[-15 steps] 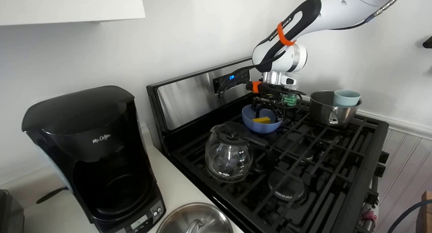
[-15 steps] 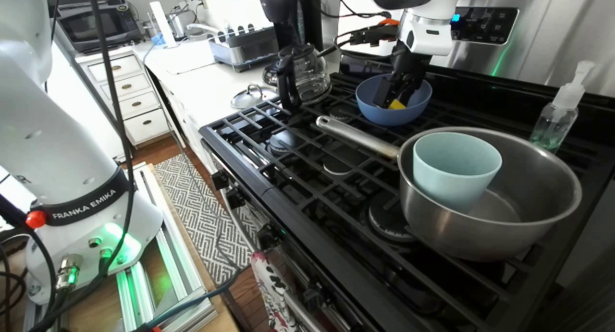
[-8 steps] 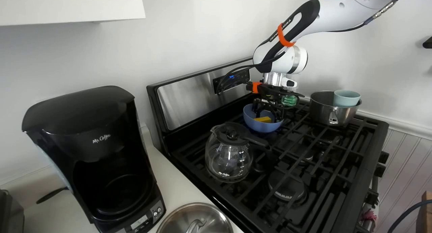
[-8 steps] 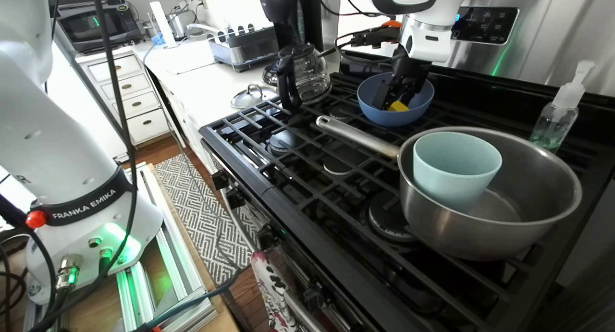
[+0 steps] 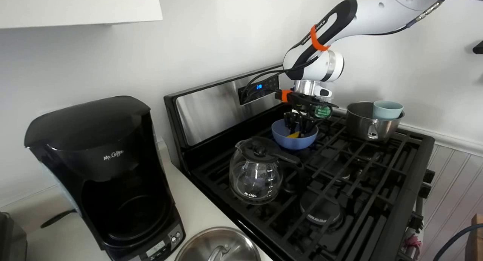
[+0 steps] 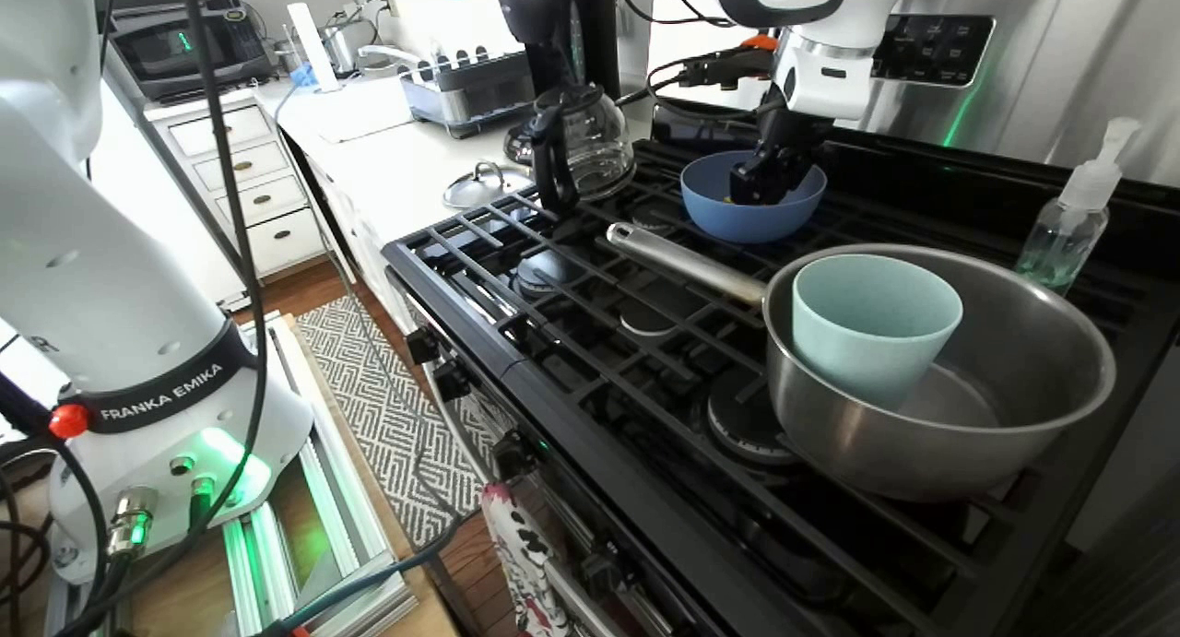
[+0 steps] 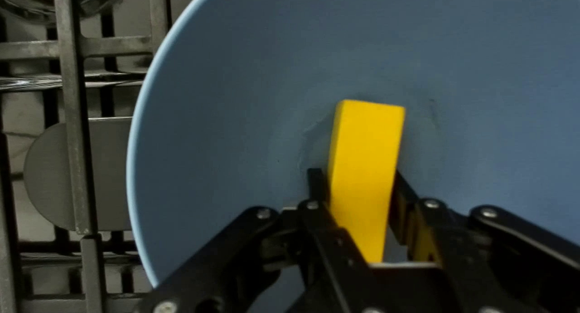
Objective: Remove the block from the bowl
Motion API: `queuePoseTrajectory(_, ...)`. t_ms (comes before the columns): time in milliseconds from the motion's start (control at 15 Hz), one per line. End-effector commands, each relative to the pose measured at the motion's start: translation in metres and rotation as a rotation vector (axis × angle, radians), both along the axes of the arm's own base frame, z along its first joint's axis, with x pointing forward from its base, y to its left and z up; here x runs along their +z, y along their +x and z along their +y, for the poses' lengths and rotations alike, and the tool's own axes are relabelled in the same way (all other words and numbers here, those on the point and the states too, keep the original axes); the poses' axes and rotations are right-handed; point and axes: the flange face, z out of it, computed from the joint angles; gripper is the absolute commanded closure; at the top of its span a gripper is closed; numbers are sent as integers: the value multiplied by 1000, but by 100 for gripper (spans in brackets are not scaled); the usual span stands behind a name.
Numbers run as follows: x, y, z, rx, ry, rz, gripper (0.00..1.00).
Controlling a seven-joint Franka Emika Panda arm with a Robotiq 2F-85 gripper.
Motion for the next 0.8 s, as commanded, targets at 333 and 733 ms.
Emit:
queuePoseTrajectory(333, 4, -10, 4, -3, 11, -11, 92)
queuePoseTrajectory(733, 30, -38, 9, 108, 28, 15, 92)
